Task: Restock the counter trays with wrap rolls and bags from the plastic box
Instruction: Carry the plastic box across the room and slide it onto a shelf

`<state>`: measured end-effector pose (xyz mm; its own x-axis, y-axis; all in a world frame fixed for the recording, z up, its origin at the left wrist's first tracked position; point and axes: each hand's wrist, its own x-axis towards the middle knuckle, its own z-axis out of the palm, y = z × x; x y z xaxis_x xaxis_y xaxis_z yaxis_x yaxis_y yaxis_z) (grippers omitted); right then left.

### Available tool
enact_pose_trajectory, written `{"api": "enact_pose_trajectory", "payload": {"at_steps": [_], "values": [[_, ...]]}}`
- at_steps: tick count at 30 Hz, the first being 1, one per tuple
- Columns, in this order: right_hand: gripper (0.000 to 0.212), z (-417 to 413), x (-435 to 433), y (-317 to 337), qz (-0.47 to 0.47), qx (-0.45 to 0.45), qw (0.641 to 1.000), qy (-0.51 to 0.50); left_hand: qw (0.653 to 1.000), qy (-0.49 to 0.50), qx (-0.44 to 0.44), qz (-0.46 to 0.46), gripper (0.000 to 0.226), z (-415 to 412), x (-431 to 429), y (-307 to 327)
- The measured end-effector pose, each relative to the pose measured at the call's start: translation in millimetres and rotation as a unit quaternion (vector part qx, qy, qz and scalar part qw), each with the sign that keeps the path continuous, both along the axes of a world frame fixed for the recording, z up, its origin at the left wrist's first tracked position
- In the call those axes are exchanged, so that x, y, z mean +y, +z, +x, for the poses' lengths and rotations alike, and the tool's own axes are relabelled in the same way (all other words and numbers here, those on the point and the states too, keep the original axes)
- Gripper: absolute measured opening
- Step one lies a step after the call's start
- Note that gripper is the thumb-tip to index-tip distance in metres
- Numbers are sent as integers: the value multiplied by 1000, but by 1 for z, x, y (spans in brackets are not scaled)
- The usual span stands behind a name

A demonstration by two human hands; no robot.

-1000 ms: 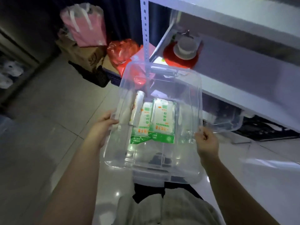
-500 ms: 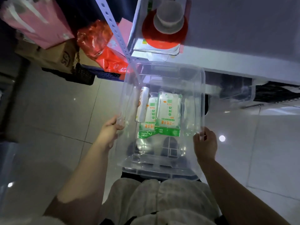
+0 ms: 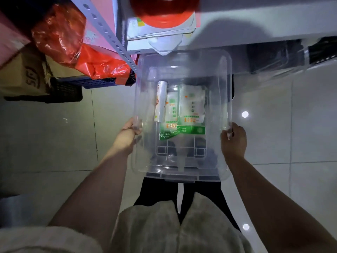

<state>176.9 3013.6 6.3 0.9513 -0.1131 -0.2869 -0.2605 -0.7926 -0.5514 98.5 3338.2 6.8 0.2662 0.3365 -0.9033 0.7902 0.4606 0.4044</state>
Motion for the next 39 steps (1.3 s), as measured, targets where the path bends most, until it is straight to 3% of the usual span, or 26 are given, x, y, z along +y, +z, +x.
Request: {"api": "enact_pose_trajectory", "payload": {"at_steps": [4,7,13,15,18,20,22,23,27,30,34,37,39], "values": [[22,50,22,-33,20,-7,1000,-7,1000,7,-27,7,52,36,22,-24],[5,91,35,-63,17,5,1000,-1,999,-3,-53,8,43,66,30,-43],[9,130,42,-91,114,69,990,-47,996,5,-88,29,37,99,36,-79],[31,124,32,-90,182,119,972,-85,995,17,-96,37,41,100,37,-88],[33,90,7,-98,230,245,927,-168,992,49,-111,25,44,107,33,-94],[31,62,-3,-105,332,349,841,-248,992,38,-120,27,45,113,27,-93],[15,43,1,-109,450,357,753,-319,991,33,-123,36,46,111,23,-92],[7,39,5,-111,472,347,734,-343,991,42,-119,39,46,107,22,-92],[9,30,25,-114,470,339,721,-380,993,85,-73,38,39,63,16,-87],[6,32,31,-110,474,328,721,-384,994,105,-24,-28,29,19,0,-82],[9,51,37,-101,527,309,701,-368,977,170,-61,-109,28,7,-9,-88],[29,76,51,-101,556,288,685,-372,980,164,-81,-73,26,43,0,-95],[49,94,66,-101,564,284,693,-348,982,158,-99,-45,25,68,9,-98]]}}
